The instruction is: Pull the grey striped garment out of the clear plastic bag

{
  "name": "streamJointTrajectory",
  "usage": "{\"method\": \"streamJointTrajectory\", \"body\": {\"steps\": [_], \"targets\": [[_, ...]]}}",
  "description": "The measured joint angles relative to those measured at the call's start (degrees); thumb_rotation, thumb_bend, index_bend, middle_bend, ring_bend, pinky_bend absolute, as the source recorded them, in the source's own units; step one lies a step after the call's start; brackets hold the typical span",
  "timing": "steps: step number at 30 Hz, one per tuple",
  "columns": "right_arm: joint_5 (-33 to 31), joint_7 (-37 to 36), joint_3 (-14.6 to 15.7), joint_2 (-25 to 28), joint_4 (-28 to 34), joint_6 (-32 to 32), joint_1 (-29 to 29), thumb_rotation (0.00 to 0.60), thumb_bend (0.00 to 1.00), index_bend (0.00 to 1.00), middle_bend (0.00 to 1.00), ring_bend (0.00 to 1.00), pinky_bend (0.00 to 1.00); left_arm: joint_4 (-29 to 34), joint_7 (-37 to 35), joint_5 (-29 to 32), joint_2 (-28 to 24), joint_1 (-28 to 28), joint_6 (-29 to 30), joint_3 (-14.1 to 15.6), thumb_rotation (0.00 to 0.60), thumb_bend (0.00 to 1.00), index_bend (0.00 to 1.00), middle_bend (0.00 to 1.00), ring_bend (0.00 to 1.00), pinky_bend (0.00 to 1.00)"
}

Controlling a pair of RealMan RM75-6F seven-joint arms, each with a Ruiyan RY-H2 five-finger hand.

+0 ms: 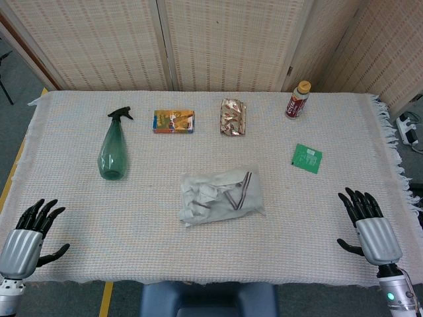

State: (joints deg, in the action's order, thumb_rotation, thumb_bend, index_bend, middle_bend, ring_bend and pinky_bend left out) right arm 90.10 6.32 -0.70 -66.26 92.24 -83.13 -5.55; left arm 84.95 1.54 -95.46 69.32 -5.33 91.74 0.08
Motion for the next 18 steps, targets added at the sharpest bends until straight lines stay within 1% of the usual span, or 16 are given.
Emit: {"method": "streamJointTrajectory", "body": {"steps": [10,13,18], "targets": [[0.1,1.1,0.2,-1.2,-0.6,1.6,-0.8,0.600,0.02,0.00,0.00,0.00,0.00,0.1,-0.5,0.0,0.2,-0.4,-0.8,0.1,0.557,0.20,0.21,0.13,0.03,0.17],[1.6,0.9,0.4,-2.4,-1.4,2.5,-1.9,0.600,0.02,0.00,0.00,0.00,0.00,-0.2,-1.1,0.4,0.3,-0.6,-1.6,0.0,0.554,0.21,0.21,0.13,0.03,0.17],[4.8,1.0,-0.3,-7.2,-3.9,4.1,-5.3,0.600,0.02,0.00,0.00,0.00,0.00,-0.2,-1.4,1.0,0.3,-1.0,-2.7,0.1,0.558,0.20,0.21,0.13,0.03,0.17]]}}
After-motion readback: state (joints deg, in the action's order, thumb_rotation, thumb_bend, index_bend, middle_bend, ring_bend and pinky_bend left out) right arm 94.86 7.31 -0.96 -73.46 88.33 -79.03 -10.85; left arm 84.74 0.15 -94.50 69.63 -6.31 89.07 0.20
